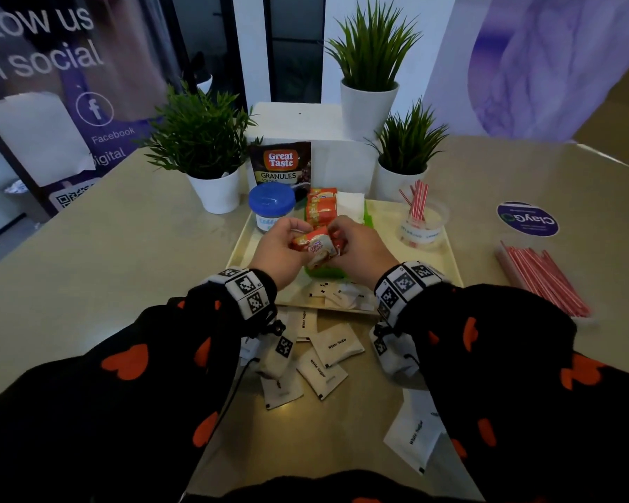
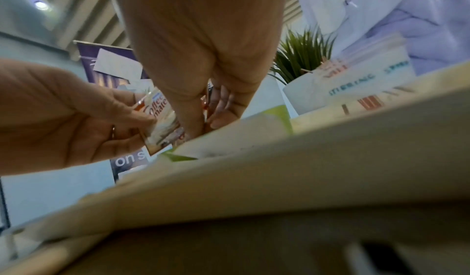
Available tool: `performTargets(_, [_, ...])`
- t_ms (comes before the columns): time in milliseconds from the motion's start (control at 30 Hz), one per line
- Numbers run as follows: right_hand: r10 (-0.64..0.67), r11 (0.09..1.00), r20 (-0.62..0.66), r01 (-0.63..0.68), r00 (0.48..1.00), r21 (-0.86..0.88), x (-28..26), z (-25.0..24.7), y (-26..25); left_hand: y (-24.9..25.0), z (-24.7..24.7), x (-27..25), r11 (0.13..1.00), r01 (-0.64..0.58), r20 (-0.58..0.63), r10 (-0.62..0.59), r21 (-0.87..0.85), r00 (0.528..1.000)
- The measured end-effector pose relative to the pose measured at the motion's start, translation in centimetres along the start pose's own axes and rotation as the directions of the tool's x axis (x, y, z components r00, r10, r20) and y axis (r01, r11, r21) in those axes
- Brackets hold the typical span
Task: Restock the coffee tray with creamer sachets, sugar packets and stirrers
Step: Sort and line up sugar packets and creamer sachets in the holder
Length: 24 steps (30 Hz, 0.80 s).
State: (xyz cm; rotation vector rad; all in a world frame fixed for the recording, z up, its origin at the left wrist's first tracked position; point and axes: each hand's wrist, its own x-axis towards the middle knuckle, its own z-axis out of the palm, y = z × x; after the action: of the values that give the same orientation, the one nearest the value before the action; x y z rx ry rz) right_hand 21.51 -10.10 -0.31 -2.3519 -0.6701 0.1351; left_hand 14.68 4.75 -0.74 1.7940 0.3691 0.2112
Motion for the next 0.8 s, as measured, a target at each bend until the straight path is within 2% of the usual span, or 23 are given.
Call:
performTargets(133, [0.06,0.979,-0.026,-0.054,0.998,0.195,-0.2,0.2,1.4,0.7,-0.1,0.7,0.928,-0.123,0.039,0.116,0.352,0.992])
performTargets(233, [0.093,0.948,-0.014,-0.084,0.996,0.307,-0.3,0.3,1.9,1.6,0.0,1.4,0.811,-0.231,0.148,0.178,0.538,0.973])
performTargets(333, [0.113,0.917,-0.026,-0.094,0.993,0.388,-0.1,0.5,2.3,2.2,0.3,1.8,0.689,-0.314,0.272,0.174,0.653,0.946])
performTargets(400, [0.14,0.902,-0.042,-0.11,0.989,0.418,0.1,0.6,2.6,2.2,0.7,1.9,0.629,-0.379,0.33,0.2,0.678,0.923])
performTargets(467, [0.171,0.886,-0.045,-0.134,0.984,0.444,0.3,0.7,2.8,1.9,1.1,2.0,0.617,-0.412,0.348,0.228,0.671,0.909])
performTargets(600, [0.204,0.842,-0.038,-0.156,0.978,0.516,0.4,0.8,2.9,1.1,1.3,2.1,0.609,-0.403,0.324,0.242,0.683,0.914])
performTargets(700, [0.242,0.845,-0.03,-0.195,0.97,0.498,0.8,1.0,2.6,0.9,1.3,2.1,0.606,-0.394,0.302,0.254,0.691,0.919])
performTargets(800, [0.32,0.802,-0.043,-0.247,0.946,0.543,1.7,0.4,1.5,1.2,1.3,2.3,0.582,-0.354,0.246,0.259,0.732,0.934])
